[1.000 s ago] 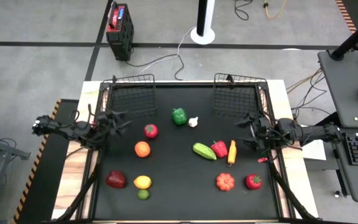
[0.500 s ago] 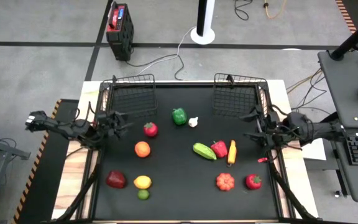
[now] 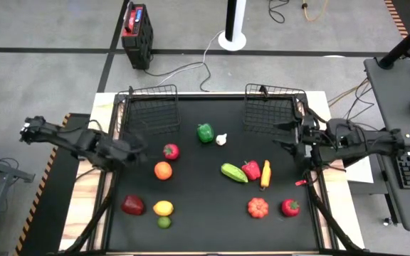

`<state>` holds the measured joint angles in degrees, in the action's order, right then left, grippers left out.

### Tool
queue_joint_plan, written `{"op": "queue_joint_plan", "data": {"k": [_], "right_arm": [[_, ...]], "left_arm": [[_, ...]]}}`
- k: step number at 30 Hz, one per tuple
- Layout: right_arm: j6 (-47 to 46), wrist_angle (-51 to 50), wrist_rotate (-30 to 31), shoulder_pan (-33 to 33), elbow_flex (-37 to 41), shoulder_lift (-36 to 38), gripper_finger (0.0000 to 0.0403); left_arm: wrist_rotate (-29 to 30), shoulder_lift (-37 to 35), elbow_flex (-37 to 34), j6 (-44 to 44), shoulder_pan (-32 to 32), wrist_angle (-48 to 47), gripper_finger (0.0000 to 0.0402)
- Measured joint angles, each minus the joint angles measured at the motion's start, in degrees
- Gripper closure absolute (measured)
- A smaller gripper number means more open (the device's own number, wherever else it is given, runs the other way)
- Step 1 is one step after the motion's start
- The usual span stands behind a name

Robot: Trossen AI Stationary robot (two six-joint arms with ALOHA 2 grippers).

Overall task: Sort produce into baskets
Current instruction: Put the orange into the right wire basket

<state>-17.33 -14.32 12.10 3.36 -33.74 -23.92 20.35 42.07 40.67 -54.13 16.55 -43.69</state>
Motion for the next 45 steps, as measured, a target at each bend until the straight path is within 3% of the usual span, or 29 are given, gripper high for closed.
{"op": "queue_joint_plan", "data": {"k": [5, 13, 19, 28, 33, 45], "right_arm": [[0.0, -0.2, 0.0, 0.0, -0.9, -2.7, 0.0062], [-0.5, -1.9, -0.1, 0.0, -0.6, -4.4, 0.0062], [-0.7, -2.7, -0.1, 0.0, -0.6, -4.4, 0.0062], [-0.6, -2.8, -0.1, 0.0, -0.6, -4.4, 0.0062], [-0.6, -2.9, -0.1, 0.0, -0.6, -4.4, 0.0062], [-1.8, -4.3, -0.2, 0.0, -0.6, -4.4, 0.0062]], "left_arm": [[-8.8, 11.2, 7.3, 6.3, 1.9, -6.9, 0.0038], [-9.0, 21.4, 14.9, 15.7, 4.7, -14.7, 0.0038], [-7.7, 25.4, 14.7, 21.7, 4.7, -15.8, 0.0038], [-7.2, 30.6, 13.4, 21.5, 4.6, -16.7, 0.0038], [-3.7, 32.3, 12.7, 24.5, 4.6, -14.5, 0.0038], [-2.9, 36.6, 9.0, 31.0, 4.5, -8.3, 0.0038]]}}
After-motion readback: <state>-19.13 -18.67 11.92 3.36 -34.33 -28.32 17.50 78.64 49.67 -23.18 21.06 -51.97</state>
